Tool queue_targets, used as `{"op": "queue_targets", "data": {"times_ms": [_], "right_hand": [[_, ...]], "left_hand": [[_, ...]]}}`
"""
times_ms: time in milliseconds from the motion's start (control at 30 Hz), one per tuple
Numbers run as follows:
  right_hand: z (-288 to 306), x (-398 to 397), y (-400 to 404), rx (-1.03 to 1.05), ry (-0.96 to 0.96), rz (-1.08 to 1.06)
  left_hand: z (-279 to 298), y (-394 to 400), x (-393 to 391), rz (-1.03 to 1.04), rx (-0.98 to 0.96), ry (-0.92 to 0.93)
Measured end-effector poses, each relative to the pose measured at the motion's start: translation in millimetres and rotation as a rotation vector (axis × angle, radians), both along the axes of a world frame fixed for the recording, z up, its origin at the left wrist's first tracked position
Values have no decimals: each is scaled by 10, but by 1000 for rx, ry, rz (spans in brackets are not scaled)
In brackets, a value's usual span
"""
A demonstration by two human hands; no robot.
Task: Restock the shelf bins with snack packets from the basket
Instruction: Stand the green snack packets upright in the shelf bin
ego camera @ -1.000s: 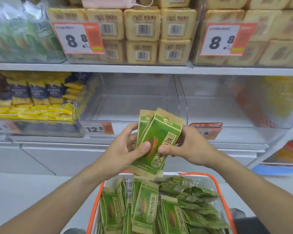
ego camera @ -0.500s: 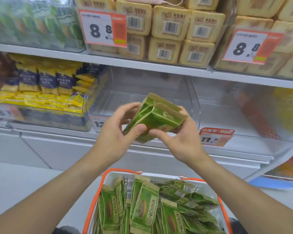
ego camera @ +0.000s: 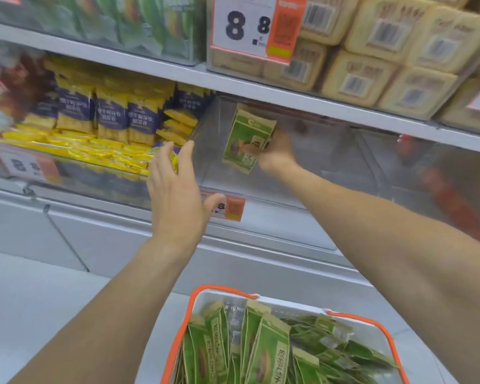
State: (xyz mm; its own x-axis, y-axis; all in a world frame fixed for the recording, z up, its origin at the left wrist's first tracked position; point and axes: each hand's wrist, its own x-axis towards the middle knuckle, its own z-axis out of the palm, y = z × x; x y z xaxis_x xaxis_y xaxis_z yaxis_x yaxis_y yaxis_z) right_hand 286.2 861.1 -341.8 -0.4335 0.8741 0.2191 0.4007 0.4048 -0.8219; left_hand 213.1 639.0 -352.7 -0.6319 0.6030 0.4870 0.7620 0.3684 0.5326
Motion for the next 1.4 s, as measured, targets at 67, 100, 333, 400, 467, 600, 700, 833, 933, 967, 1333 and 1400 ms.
{"op": "queue_targets", "data": {"times_ms": [67,100,333,400,467,600,700,833,933,967,1333,1400], "right_hand": [[-125,-254,158,37,-12,-32],[-128,-372,175,55,-11,-26],[-282,-845,503,82,-108,-105],[-346,-869,491,100,-127,-140],[-394,-866,489,153,-116,-207],[-482,-829,533,178,-100,-179],[-512,-785,565,214,-43,-156],[-489,-797,576,231,-4,-194],[-517,-813,565,182,-16,-157],[-525,-813,559,158,-15,-152],[184,-367,245,-28,-331,-91],[365,-83,-52,-18,-341,-41]], "left_hand": [[-42,38,-40,9,16,-18],[-64,61,-57,14,7,-22],[-71,132,-190,-29,-77,46],[-69,120,-226,-40,-84,54],[-67,122,-236,-38,-97,74],[-87,125,-240,-18,-103,114],[-91,125,-237,-19,-94,109],[-92,124,-227,-21,-99,90],[-98,116,-226,-28,-96,80],[-96,114,-224,-32,-92,76],[-127,97,-184,6,-131,178],[-114,66,-144,26,-163,218]]}}
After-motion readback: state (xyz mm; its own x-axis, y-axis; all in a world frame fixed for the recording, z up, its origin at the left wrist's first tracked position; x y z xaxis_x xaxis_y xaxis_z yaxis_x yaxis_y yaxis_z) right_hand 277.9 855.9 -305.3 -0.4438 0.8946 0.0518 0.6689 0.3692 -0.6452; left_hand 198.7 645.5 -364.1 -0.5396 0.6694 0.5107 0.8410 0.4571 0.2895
